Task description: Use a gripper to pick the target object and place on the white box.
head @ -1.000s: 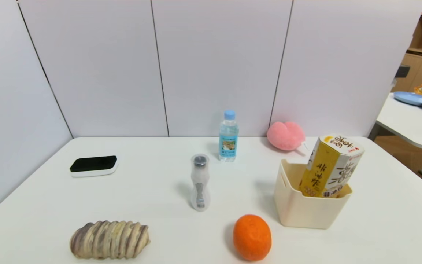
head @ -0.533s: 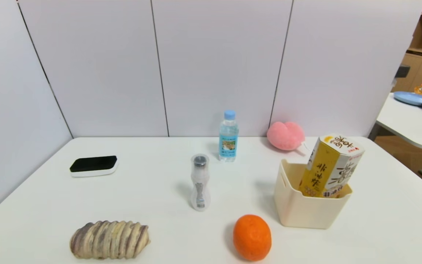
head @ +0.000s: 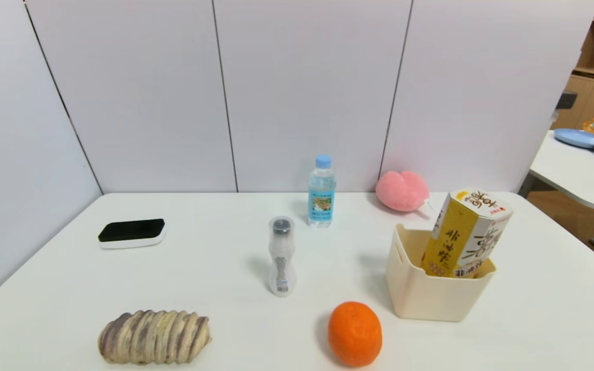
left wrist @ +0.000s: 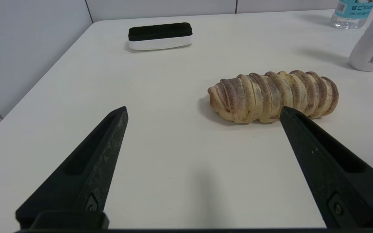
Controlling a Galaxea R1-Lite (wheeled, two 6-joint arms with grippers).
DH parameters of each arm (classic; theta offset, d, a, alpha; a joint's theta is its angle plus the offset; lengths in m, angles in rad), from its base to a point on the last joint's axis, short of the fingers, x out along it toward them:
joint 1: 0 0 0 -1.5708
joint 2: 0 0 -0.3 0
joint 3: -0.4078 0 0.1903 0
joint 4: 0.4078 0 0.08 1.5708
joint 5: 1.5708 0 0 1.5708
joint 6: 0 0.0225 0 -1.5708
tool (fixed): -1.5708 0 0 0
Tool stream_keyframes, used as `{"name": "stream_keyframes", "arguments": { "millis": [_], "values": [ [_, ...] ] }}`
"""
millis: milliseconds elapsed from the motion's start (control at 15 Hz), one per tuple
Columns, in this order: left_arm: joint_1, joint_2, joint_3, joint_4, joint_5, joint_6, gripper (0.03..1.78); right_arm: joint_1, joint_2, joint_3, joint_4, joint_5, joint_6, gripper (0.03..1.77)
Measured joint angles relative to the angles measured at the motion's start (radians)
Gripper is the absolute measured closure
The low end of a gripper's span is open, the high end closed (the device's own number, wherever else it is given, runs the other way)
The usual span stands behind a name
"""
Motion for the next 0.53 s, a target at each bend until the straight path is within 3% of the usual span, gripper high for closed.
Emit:
{"name": "stream_keyframes", "arguments": {
  "millis": [533],
  "values": [
    [0.000,0.000,0.000,0.000,0.000,0.000,0.12,0.000,0.000,0.000,0.000,0.000,0.000,0.10]
  ]
}}
